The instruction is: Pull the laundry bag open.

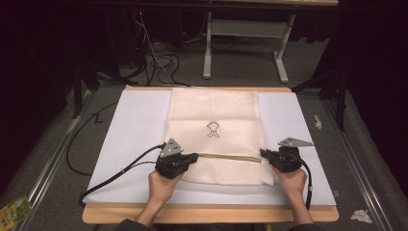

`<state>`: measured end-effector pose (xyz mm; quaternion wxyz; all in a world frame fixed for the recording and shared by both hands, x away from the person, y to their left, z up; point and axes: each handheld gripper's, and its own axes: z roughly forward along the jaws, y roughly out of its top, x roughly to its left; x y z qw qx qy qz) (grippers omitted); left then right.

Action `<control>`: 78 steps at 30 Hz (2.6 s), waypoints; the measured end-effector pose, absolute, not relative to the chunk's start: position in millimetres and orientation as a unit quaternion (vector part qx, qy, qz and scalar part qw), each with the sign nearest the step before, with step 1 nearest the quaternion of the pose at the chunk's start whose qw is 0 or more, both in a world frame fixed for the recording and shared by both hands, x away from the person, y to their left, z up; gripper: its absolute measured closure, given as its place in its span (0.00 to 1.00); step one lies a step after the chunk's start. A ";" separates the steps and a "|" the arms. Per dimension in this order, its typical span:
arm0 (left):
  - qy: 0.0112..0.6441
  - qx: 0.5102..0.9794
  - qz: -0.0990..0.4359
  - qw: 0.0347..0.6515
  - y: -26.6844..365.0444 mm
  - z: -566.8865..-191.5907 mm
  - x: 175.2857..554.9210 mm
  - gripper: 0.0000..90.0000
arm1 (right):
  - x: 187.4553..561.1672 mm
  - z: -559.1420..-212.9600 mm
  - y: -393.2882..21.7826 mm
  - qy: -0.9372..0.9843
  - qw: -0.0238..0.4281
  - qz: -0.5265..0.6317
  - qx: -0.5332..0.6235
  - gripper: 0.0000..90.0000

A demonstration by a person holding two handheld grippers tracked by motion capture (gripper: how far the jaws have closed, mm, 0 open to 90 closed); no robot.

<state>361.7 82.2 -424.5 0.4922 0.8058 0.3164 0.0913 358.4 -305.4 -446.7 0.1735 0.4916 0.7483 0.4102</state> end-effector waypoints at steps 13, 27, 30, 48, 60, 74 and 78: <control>0.318 0.806 0.096 0.490 87.3 -423.9 360.6 0.97 | 358.2 -446.5 -305.9 0.748 0.175 0.410 0.492 0.98; 0.328 0.798 0.099 0.496 99.7 -421.6 360.5 0.97 | 357.9 -447.5 -308.8 0.746 0.175 0.409 0.495 0.98; 0.329 0.797 0.101 0.496 101.3 -420.7 360.2 0.97 | 357.8 -447.2 -308.6 0.746 0.175 0.408 0.496 0.98; 0.343 0.788 0.108 0.499 119.1 -419.2 359.5 0.97 | 358.5 -447.4 -309.6 0.746 0.175 0.409 0.496 0.98; 0.357 0.781 0.119 0.499 134.7 -419.5 359.5 0.97 | 357.7 -445.0 -311.4 0.744 0.178 0.406 0.500 0.98; 0.363 0.777 0.123 0.499 142.9 -417.0 360.8 0.97 | 358.5 -443.0 -313.9 0.744 0.176 0.402 0.504 0.98; 0.371 0.773 0.125 0.499 151.4 -417.4 361.2 0.97 | 358.7 -442.8 -315.4 0.744 0.178 0.402 0.502 0.98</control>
